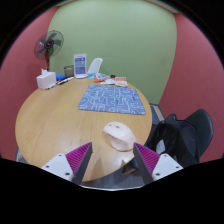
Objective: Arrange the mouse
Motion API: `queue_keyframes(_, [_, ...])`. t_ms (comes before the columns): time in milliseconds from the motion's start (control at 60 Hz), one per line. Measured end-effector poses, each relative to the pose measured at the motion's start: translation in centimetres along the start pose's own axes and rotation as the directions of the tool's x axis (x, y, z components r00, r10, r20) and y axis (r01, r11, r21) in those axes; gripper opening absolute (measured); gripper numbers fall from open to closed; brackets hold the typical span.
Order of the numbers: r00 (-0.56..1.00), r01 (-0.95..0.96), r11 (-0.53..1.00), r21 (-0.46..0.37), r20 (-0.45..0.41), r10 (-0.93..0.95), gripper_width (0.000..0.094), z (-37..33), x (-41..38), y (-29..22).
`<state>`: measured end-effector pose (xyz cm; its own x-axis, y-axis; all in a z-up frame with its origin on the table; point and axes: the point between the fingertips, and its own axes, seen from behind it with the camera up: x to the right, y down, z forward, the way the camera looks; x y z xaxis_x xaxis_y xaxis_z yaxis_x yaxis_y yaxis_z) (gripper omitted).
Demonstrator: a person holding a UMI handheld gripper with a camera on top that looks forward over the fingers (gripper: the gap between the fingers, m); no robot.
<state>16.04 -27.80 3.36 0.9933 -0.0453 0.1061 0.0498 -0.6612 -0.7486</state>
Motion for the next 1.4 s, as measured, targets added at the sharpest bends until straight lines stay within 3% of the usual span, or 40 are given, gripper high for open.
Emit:
queue_keyframes(150, [1.0,-0.009,1.0,-0.025,0.016,0.01,0.0837,5.1,3.1,0.2])
queue_keyframes(433, [0.997,-0.003,1.0,0.01,0.076,0.002,0.0817,9.8,4.2,-2.8])
queue_keyframes(500, [0.995,-0.028,1.0,0.01,0.091,0.027,0.077,10.5,4.0,-3.3])
queue_keyframes(550, [0.994,-0.048,0.999,0.012,0.1,0.047,0.0673,11.2,3.8,-3.6])
queue_keyframes(583, [0.995,-0.041,0.999,0.015,0.092,0.039,0.0535,11.3,3.8,-3.7])
queue_keyframes(767, [0.998,-0.054,0.999,-0.005,0.033,0.054,0.0416,11.2,4.1,-3.7])
queue_keyframes(917, [1.0,-0.03,1.0,-0.008,0.002,0.03,0.0388,8.6,3.7,-4.8])
queue_keyframes(1050, [0.998,-0.062,0.995,0.084,-0.011,0.063,0.0389,3.5,3.7,-10.0])
queue_keyframes(1183, [0.998,-0.053,0.981,0.189,-0.014,0.056,0.0389,1.2,4.6,-18.4])
queue_keyframes(1317, [0.996,-0.08,0.955,0.284,-0.001,0.084,0.0389,3.4,5.5,-26.9])
queue_keyframes(1400, [0.996,-0.085,0.953,0.292,0.017,0.084,0.0388,7.0,5.5,-30.1])
